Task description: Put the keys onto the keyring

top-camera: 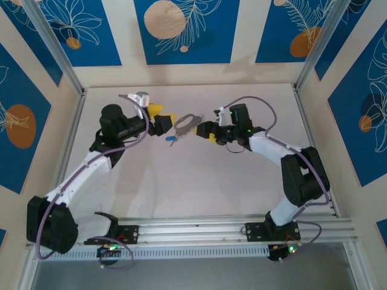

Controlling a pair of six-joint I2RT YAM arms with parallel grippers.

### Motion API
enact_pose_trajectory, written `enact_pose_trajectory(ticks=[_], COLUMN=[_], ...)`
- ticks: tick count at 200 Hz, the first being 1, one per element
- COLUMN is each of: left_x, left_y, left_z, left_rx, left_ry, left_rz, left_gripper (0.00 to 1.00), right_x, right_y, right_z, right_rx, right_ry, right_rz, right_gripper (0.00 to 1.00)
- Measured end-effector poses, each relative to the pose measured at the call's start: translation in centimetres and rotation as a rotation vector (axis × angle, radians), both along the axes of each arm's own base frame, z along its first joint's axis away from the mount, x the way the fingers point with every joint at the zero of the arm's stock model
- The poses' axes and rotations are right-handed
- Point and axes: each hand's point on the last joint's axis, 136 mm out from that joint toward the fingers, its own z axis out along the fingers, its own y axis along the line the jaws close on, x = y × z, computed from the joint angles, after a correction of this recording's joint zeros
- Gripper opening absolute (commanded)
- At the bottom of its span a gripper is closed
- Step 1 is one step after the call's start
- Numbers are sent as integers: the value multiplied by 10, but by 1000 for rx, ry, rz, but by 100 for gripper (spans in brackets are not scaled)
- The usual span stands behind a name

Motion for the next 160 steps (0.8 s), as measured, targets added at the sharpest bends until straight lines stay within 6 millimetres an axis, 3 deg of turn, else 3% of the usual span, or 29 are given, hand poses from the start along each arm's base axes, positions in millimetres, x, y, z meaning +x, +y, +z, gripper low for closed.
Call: enact_pose_trajectory(ticks=[44, 78, 107, 119, 160], left_x=[10, 17, 12, 10, 7], left_y=[59, 106, 137, 149, 183], left_z=[-49, -105, -147, -157, -171], left_rx=[181, 304, 354, 375, 476], left_ry=[-25, -11, -20, -22, -63], left_rz=[331, 531, 645, 686, 806], left_gripper=[100, 100, 100, 100, 100], right_x=[11, 15, 20, 18, 11], right_y=[-71, -124, -162, -175, -212], right_z=[4, -8, -14, -17, -39], right_rx=[-90, -160, -228, -267, -424], right_ry=[-66, -58, -80, -112, -207], right_rz=[-180, -329, -467, -524, -664], right_gripper=[92, 92, 93, 100, 99])
